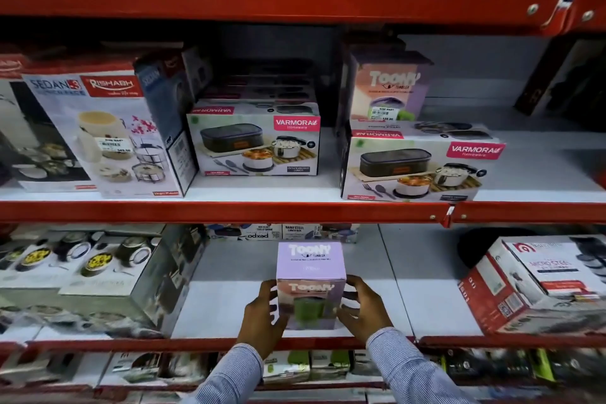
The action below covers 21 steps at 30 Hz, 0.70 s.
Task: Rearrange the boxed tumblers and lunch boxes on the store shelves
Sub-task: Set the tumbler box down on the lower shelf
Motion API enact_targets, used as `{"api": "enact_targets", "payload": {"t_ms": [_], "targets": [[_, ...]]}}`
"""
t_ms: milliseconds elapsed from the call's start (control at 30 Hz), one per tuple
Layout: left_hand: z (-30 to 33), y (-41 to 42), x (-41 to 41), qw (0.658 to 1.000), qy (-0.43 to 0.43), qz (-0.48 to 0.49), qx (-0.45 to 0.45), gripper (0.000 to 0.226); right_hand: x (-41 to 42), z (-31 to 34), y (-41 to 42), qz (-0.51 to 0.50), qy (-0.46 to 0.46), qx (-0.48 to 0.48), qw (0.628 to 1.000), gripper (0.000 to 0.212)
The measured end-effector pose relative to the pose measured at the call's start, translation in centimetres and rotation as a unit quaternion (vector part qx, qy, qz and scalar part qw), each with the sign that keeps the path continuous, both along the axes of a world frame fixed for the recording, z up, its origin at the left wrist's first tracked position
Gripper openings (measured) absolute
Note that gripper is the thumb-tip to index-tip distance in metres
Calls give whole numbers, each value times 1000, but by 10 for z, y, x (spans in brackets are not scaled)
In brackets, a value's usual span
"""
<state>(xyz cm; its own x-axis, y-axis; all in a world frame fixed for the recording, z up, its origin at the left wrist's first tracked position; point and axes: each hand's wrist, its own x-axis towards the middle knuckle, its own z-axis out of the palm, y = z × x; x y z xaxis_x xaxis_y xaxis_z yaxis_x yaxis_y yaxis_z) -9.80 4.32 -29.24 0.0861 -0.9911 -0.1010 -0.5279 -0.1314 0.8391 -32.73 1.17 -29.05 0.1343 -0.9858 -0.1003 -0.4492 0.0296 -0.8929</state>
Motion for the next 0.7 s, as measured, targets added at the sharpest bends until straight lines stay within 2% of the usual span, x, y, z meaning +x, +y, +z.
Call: {"api": "enact_targets", "payload": {"t_ms": [67,200,267,333,400,500,600,700], "targets": [[6,4,2,999,-5,41,4,58,-7,3,3,2,-1,-10,1000,58],[51,10,-2,974,-10,159,-162,41,-25,37,9,-71,-1,-149,986,47],[88,5,-11,951,-4,167,-259,32,-31,68,7,-133,-1,-255,958,35],[129,-8,-29,929,22,141,-340,25,-41,104,2,-211,-17,-359,909,26],[166,-25,-49,921,55,114,-368,21,-52,139,-7,-292,-61,-415,860,27],[203,-54,-75,940,80,83,-320,31,-70,179,-26,-381,-127,-389,829,52],[217,-78,-94,965,68,44,-251,54,-91,201,-46,-414,-138,-278,856,74],[216,-91,-107,978,62,15,-200,65,-106,208,-59,-386,-163,-201,885,72]]}}
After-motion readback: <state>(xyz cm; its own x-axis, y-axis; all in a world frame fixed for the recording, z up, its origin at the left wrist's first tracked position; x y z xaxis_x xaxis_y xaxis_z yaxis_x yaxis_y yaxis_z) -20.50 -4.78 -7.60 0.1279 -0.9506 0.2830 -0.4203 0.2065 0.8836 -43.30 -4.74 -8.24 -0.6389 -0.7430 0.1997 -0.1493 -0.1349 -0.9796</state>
